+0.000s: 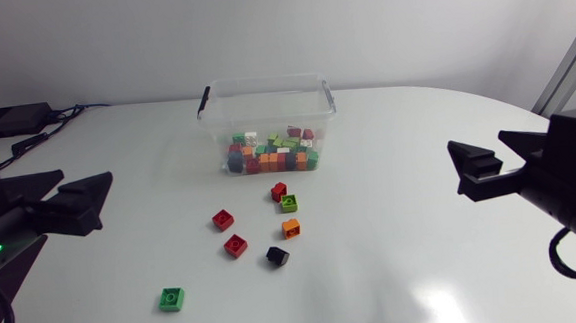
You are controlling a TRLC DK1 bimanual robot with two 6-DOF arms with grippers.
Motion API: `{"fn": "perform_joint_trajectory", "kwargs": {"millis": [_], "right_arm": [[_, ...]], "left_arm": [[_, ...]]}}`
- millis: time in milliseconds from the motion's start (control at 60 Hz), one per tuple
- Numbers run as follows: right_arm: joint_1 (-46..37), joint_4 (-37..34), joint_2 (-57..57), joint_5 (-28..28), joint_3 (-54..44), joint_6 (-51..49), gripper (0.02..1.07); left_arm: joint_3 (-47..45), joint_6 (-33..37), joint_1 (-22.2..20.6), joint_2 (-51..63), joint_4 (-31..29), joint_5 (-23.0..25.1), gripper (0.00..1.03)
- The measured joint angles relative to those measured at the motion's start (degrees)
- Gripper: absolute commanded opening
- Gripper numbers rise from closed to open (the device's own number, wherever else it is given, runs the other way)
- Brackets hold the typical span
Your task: Place the duplo bricks in the container
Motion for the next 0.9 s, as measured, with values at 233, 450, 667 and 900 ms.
{"fn": "perform_joint_trajectory", "kwargs": {"millis": [233, 450, 667, 900], "right_arm": [[2.8, -6.9, 12.1, 0.9, 7.2, 2.0, 1.02], [4.8, -16.9, 23.8, -1.2, 13.3, 1.3, 1.02], [8.7, -24.8, 34.4, -3.2, 19.0, -5.5, 1.02], [14.4, -27.9, 41.9, -3.4, 22.7, -7.4, 1.02]], "left_arm": [[7.9, 11.1, -0.9, 19.3, -8.6, 0.0, 0.91], [9.3, 30.2, -3.6, 29.8, -12.7, 0.7, 0.92], [8.7, 46.5, -5.4, 35.6, -17.5, 3.6, 0.92], [8.5, 60.7, -5.1, 43.5, -25.8, 4.2, 0.87]]}}
